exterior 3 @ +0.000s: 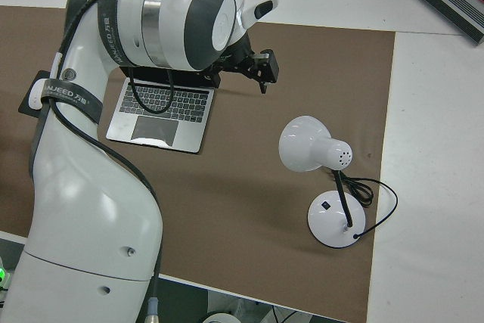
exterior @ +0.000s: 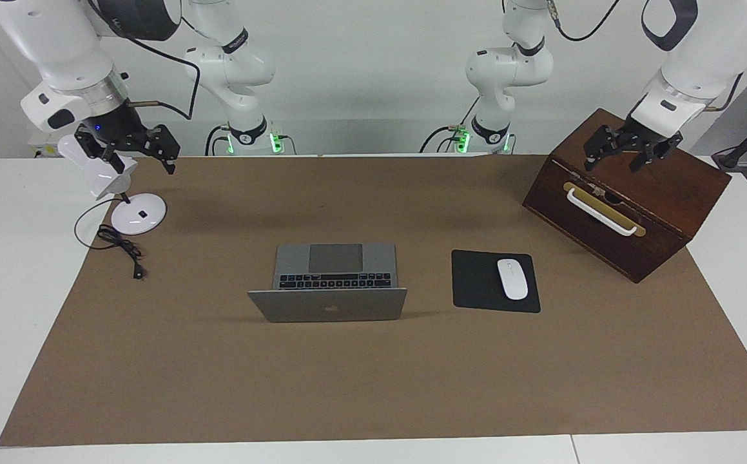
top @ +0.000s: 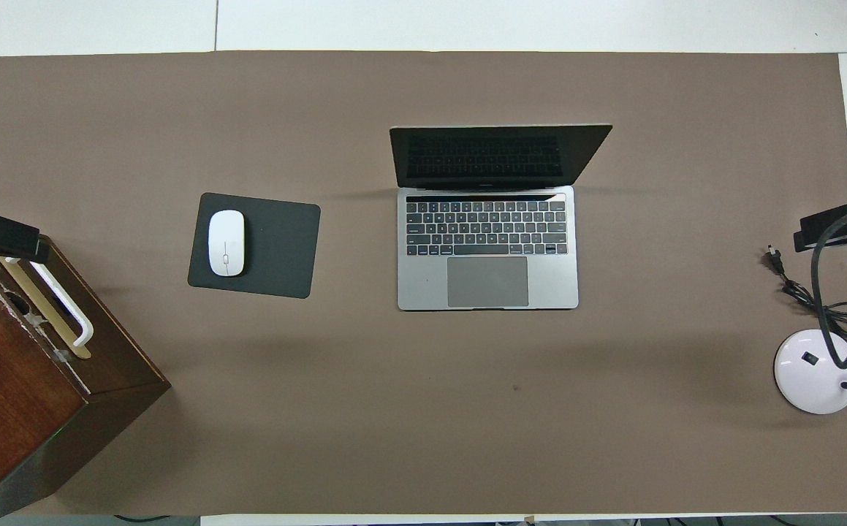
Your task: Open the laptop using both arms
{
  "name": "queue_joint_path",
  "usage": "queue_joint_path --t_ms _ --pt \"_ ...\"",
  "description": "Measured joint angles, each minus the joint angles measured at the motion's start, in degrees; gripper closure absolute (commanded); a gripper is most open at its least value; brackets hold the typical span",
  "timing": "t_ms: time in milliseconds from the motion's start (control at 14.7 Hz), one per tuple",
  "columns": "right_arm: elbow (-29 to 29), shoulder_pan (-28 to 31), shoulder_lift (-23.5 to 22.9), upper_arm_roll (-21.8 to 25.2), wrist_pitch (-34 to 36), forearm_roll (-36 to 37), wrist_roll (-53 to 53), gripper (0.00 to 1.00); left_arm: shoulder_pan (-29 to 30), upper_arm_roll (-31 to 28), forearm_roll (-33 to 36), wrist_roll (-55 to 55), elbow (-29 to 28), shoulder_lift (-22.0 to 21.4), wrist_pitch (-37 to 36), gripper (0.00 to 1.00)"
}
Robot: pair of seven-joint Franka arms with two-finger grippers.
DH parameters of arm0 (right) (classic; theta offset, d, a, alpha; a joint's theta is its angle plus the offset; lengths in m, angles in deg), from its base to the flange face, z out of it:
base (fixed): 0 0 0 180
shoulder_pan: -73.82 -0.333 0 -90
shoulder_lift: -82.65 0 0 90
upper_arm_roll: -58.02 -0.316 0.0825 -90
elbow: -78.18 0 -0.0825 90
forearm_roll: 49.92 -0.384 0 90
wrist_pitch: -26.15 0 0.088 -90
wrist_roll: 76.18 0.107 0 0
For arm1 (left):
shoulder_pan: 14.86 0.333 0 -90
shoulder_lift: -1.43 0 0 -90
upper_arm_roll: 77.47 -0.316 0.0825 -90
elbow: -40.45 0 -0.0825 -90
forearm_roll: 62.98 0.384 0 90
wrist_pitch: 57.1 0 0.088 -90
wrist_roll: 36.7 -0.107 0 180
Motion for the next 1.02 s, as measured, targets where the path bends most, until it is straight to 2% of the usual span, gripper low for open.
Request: queue_joint_path --t_ms 1020 --pt "-0.1 -0.3 0.5 0.5 -1.0 0.0 0.0 0.00 0.0 0.1 0.0 2.6 0.0 0.0 0.1 0.00"
